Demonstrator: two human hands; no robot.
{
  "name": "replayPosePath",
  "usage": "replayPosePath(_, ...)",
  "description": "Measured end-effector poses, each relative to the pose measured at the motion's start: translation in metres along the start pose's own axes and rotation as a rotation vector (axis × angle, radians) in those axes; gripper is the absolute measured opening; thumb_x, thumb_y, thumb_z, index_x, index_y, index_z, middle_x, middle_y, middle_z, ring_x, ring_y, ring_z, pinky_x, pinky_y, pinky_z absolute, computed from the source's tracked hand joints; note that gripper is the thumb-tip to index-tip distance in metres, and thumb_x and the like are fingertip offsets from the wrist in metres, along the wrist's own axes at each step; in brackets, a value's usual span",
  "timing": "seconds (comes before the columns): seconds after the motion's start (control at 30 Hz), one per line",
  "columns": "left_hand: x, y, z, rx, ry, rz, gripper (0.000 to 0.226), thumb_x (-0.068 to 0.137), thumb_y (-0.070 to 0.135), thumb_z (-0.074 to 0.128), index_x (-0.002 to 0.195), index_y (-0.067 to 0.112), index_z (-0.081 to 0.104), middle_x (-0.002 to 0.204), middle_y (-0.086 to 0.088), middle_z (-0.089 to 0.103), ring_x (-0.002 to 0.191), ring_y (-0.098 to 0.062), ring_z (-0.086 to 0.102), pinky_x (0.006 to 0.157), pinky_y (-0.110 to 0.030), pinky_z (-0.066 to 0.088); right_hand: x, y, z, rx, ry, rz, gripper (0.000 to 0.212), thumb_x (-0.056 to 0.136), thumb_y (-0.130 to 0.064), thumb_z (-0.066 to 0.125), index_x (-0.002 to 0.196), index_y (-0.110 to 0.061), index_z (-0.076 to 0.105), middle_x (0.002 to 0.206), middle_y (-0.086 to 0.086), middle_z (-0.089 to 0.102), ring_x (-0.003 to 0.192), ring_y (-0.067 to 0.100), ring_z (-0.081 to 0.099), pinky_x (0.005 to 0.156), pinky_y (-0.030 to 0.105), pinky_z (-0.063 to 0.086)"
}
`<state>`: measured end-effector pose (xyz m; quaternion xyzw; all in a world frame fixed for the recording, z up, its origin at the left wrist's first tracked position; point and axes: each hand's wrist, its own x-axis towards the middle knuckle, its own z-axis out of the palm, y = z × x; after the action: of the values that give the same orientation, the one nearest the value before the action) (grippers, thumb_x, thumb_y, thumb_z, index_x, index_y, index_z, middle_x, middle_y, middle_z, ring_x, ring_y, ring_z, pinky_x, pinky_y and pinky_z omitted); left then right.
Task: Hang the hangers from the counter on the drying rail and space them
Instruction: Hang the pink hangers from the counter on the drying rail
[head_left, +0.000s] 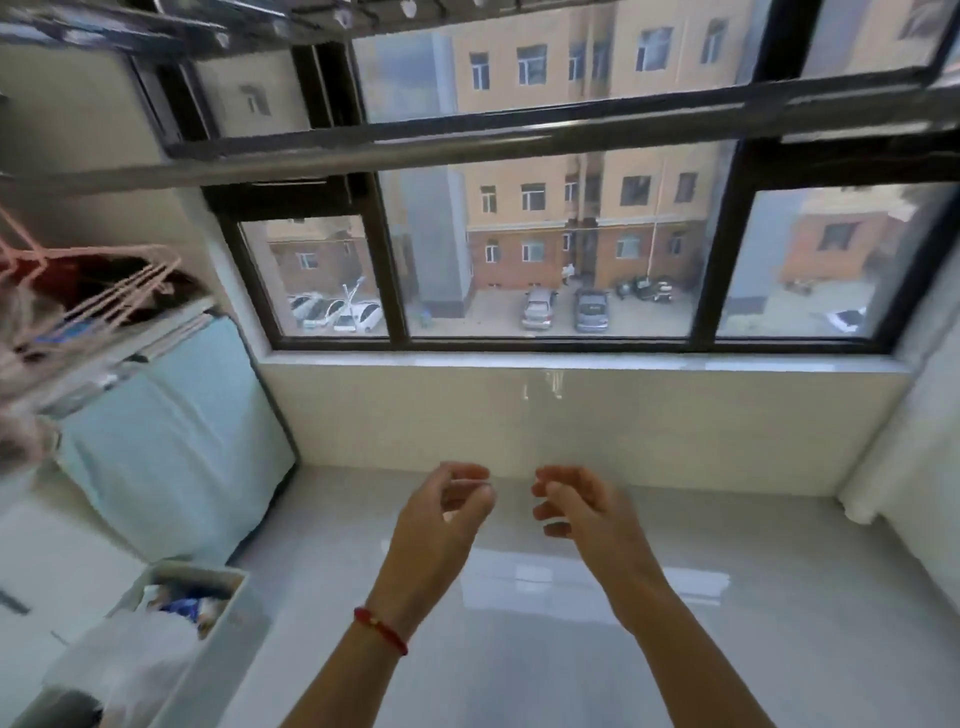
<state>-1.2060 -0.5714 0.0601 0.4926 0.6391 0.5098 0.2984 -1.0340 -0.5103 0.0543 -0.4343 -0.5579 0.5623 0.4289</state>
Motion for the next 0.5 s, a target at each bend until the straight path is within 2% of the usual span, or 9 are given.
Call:
replayPosePath(0.17,-0.010,0.054,0.166,0.051,-0.294,0.091,0.014,0.093,0.037,0.069,0.106,0.040,0.065,0.105,0.014,0.073,0.097,0.001,0.069,0.090,-0.039,0.061,-0.035,0.009,-0.164,0.035,0.293,0.042,0.016,0.097,-0.010,0.057,0.102,-0.016,0.071,0.095,0.007,0.075,0.084,0.024,0.073,0.074,0.033,0.060)
replayPosePath(0.3,-0.019,0.097,0.293,0.060,-0.563,0.180,0.015,0.095,0.034,0.068,0.109,0.039,0.065,0.106,0.016,0.071,0.099,-0.002,0.068,0.091,-0.041,0.061,-0.076,0.016,-0.287,0.044,0.559,0.072,0.017,0.099,-0.012,0.055,0.103,-0.018,0.070,0.095,0.005,0.075,0.084,0.022,0.073,0.075,0.033,0.060)
replayPosePath(0.5,-0.042,0.160,0.486,-0.030,-0.828,0.239,0.010,0.096,0.027,0.066,0.105,0.032,0.069,0.100,0.021,0.071,0.096,0.001,0.067,0.093,-0.044,0.059,-0.132,0.021,-0.456,0.069,0.895,0.093,0.018,0.098,-0.011,0.054,0.105,-0.019,0.070,0.092,0.003,0.076,0.087,0.024,0.072,0.079,0.036,0.059)
